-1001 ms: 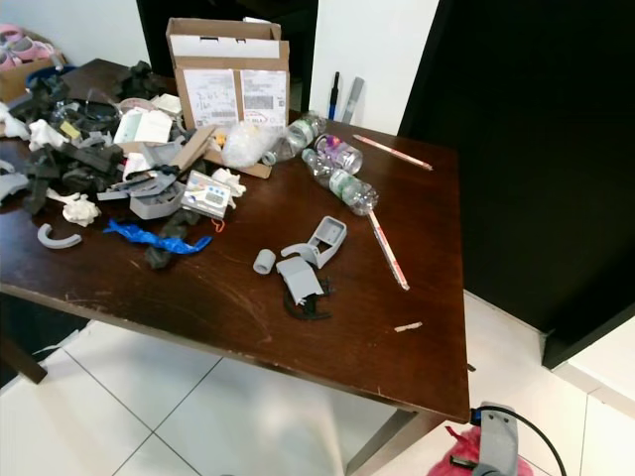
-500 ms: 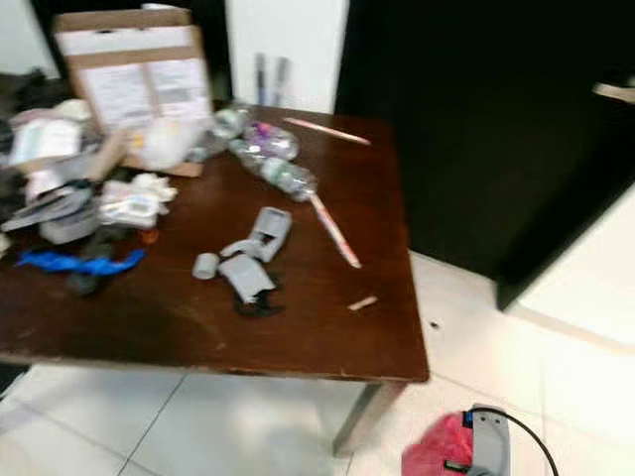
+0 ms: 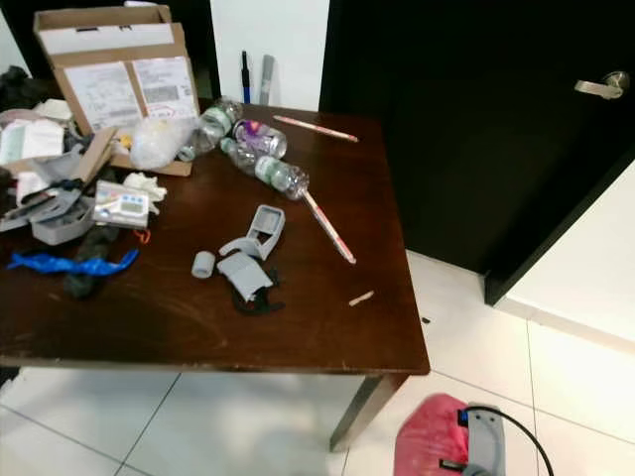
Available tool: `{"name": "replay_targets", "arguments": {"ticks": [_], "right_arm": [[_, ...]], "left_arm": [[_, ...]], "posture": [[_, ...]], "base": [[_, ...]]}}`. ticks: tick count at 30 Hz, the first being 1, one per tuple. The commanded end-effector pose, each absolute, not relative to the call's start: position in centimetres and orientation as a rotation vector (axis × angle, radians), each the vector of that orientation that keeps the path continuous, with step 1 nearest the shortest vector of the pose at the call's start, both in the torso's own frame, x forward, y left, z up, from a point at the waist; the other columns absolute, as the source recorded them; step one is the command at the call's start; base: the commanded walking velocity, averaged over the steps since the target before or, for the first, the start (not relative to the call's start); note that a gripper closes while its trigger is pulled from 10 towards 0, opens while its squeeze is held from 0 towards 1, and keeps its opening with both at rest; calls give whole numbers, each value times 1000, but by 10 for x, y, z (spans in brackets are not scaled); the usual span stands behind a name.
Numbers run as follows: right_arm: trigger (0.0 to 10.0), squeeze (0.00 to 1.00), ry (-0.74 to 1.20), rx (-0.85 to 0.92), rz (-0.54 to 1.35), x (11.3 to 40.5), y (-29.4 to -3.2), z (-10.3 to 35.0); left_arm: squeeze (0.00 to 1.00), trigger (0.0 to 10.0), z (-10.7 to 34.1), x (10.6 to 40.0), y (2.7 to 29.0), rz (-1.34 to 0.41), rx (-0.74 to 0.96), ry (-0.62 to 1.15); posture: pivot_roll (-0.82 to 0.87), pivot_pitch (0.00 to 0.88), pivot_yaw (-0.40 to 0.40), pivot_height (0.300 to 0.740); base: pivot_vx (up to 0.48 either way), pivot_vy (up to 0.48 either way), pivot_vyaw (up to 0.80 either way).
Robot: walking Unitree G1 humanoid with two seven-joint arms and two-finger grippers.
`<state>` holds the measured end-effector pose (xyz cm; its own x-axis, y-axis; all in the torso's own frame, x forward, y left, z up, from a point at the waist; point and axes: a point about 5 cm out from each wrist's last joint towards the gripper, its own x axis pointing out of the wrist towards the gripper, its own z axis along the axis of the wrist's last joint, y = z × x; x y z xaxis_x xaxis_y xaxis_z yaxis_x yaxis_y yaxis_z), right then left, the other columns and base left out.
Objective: Picking trash to rubbish bin
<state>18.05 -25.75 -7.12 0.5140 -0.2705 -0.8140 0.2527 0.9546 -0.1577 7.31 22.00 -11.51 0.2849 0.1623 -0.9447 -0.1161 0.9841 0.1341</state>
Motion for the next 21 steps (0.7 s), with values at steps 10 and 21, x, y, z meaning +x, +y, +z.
{"name": "replay_targets", "arguments": {"ticks": [10,21], "right_arm": [[10000,0,1008,-30,-314,175,-258,-74],[10000,0,1024,-30,-313,171,-258,-76]], "left_arm": [[0,10000,-109,100,216,193,32,1161],[0,10000,-109,101,216,188,33,1158]], "posture": [[202,107,-115,740],[197,109,-113,740]], "base": [[-267,0,0],[-268,0,0]]}}
